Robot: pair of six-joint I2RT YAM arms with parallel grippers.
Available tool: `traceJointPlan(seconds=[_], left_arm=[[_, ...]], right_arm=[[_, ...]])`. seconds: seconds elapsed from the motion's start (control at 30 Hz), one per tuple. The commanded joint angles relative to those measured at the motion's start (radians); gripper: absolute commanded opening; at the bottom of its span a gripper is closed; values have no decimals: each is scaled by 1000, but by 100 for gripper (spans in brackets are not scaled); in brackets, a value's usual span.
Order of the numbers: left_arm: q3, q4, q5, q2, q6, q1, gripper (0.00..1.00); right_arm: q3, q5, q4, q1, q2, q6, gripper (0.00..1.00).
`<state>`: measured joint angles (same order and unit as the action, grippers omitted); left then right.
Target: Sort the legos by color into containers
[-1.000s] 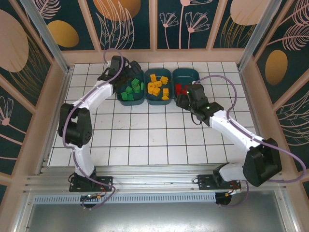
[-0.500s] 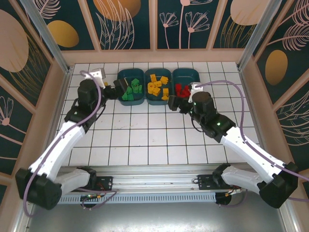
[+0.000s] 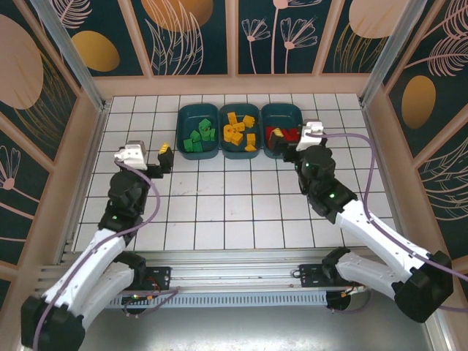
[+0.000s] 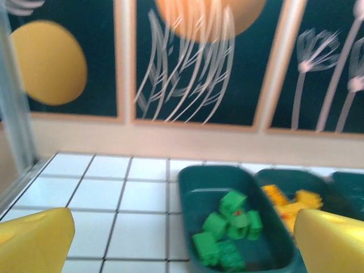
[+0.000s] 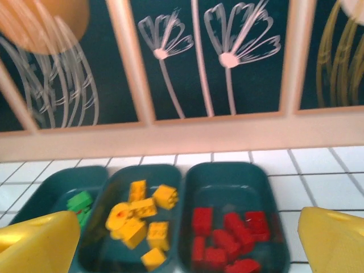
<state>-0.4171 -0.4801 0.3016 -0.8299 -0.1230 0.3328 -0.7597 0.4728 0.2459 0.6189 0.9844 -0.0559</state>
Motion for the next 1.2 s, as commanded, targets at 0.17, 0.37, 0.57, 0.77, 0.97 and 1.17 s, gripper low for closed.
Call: traceJointPlan(seconds=[0.17,0.37,0.57,0.77,0.97,1.17], left_arm=[[99,-317,20,-170,-41,-161,99],[206,-475,109,-300,27,-188,99],[237,-717,54,-500,64,-222,99],[218,-828,-15,-671,57,-264,99],[196,-823,-55,-689,53,-284,99],[199,-832,-55,-692,55,-283,99]], right_arm=[[245,-159,362,-226,-72,139,99],[460,-293,617,-514,86,98,99],[507,-489,790,-715,300,-38,99],[556,-502,962,-694,446,-9,99],[525,-484,1003,-651,558,38,99],[522,-481,993,-649,555,39,99]])
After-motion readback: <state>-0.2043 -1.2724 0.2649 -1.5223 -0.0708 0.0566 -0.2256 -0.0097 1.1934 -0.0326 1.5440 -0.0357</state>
